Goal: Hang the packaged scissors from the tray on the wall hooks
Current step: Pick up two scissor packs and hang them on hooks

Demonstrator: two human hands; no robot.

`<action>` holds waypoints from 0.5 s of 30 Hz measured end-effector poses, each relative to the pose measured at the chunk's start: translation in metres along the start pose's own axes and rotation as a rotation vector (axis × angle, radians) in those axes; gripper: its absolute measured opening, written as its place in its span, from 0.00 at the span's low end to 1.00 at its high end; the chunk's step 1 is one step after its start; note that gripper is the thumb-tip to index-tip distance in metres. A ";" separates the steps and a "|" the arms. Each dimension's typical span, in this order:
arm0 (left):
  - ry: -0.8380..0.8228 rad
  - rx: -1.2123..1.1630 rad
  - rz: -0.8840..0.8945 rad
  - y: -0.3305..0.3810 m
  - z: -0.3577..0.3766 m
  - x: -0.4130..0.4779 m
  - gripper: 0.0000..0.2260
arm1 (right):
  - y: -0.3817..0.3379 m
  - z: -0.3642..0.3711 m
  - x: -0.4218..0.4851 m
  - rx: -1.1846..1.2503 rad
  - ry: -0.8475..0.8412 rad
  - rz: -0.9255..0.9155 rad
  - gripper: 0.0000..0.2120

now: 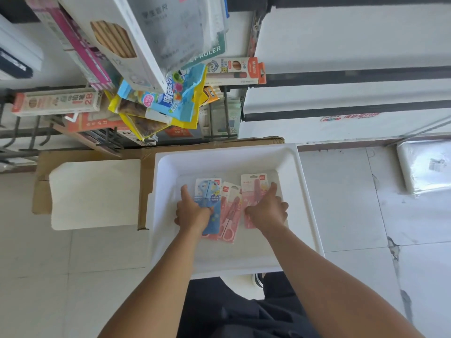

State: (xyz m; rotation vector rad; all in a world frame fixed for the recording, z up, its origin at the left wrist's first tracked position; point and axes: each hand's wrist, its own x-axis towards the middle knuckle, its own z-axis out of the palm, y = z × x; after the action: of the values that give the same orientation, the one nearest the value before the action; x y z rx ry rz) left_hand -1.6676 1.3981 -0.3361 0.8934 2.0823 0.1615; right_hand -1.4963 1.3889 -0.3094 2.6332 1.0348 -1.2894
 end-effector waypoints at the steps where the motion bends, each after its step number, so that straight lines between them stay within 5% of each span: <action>1: -0.027 -0.031 -0.029 -0.001 0.000 0.000 0.35 | 0.001 -0.002 -0.003 0.000 0.017 -0.013 0.45; 6: -0.105 -0.242 -0.035 -0.002 -0.001 -0.002 0.16 | 0.008 -0.018 -0.021 0.365 -0.056 -0.081 0.23; 15: -0.103 -0.519 0.125 0.023 -0.061 -0.050 0.10 | 0.007 -0.065 -0.063 0.750 -0.212 -0.169 0.15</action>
State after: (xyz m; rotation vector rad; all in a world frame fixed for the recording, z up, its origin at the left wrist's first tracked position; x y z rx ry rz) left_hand -1.6814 1.3942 -0.2554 0.6911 1.7639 0.6737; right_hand -1.4745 1.3683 -0.2234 2.8014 0.8735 -2.3172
